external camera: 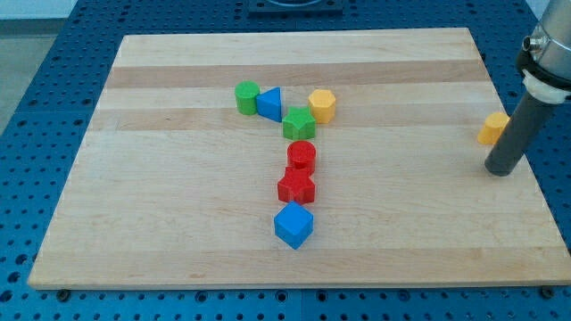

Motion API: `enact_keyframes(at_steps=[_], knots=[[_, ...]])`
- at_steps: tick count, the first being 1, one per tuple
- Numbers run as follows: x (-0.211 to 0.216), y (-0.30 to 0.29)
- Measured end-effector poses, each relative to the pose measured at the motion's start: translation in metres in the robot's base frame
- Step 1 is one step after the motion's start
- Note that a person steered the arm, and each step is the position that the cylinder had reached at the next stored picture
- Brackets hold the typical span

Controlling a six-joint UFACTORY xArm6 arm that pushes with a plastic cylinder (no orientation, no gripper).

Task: Slide the yellow heart towards yellow hexagon

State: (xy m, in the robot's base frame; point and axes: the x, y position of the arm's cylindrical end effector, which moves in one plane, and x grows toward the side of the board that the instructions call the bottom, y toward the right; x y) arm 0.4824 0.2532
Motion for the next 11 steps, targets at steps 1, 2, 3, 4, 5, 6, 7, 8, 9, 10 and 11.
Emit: enact_keyframes(at_steps=[1, 2, 3, 4, 5, 6, 7, 8, 9, 10, 11], knots=[[0.016, 0.032], [-0.039, 0.091], [-0.082, 0.092], [-0.099, 0.085], [-0.098, 0.055], [-0.076, 0.028], [-0.053, -0.005], [-0.052, -0.03], [-0.091, -0.01], [-0.093, 0.027], [-0.033, 0.008]])
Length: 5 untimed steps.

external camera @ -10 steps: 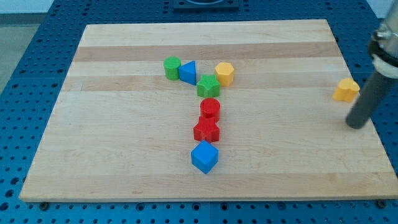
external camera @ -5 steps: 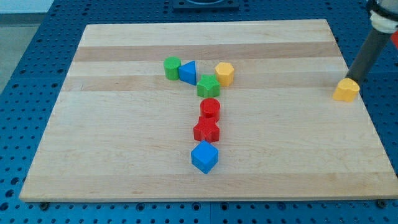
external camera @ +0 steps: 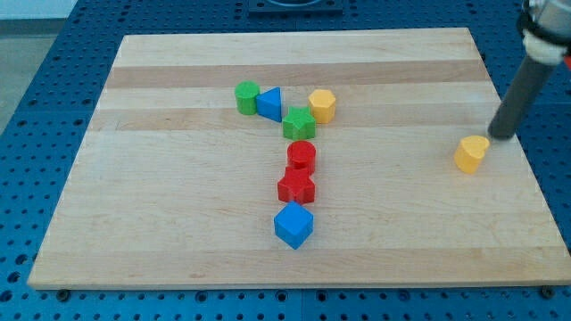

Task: Slide the yellow heart towards yellow hexagon

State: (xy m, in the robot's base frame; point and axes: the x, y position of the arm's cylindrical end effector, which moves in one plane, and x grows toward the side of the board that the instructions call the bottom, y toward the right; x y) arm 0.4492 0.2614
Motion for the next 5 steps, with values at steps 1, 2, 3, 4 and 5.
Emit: enact_keyframes(at_steps=[1, 2, 3, 4, 5], knots=[[0.02, -0.026], [0.02, -0.029], [0.026, -0.038], [0.039, -0.075], [0.045, -0.09]])
